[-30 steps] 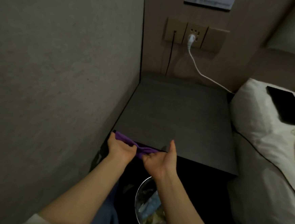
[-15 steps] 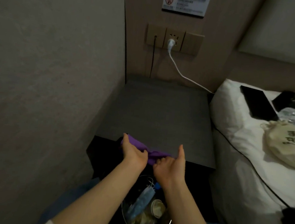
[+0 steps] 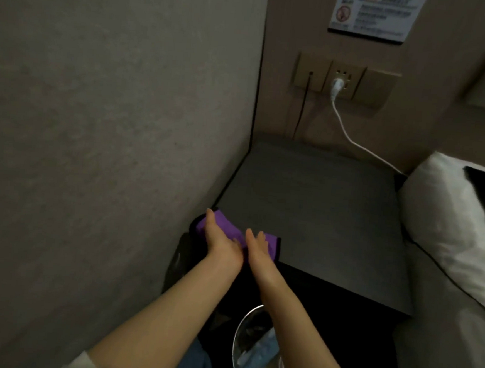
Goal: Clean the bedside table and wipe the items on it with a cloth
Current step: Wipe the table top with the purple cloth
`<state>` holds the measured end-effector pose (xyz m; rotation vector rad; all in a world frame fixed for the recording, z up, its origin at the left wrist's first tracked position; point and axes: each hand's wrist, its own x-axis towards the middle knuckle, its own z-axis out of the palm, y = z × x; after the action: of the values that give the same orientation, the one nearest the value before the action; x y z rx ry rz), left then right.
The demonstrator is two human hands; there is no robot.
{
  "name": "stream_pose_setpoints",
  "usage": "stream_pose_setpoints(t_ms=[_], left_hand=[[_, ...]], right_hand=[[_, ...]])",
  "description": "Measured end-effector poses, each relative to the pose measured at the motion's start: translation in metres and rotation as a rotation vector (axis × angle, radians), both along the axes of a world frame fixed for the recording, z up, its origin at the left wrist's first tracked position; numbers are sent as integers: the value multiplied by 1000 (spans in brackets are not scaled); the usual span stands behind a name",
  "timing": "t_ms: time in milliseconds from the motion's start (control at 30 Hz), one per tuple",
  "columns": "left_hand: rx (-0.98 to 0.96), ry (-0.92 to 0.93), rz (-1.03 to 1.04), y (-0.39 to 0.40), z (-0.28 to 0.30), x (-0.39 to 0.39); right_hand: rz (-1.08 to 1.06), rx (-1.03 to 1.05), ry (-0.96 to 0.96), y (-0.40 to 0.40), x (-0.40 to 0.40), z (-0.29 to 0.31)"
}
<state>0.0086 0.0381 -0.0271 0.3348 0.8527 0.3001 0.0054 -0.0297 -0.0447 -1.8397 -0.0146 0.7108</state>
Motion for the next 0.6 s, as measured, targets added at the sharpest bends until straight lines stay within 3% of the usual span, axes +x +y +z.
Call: stream_pose_setpoints(t_ms=[133, 233, 367, 433, 500, 600], left_hand=[[111, 20, -101, 14, -13, 2], [469, 292, -238, 11, -29, -5], [1156, 467, -516, 6, -51, -19], [1408, 670, -694, 10, -62, -21], [1543, 785, -803, 17, -59, -19], [1588, 790, -893, 31, -52, -3]], right_hand=[[274, -487, -313, 3, 5, -16], [374, -712, -500, -2, 5, -25], [441, -798, -563, -3, 11, -28], [425, -801, -578, -5, 12, -29], [394, -799, -585, -6, 15, -30], [383, -826, -586, -3, 25, -30]])
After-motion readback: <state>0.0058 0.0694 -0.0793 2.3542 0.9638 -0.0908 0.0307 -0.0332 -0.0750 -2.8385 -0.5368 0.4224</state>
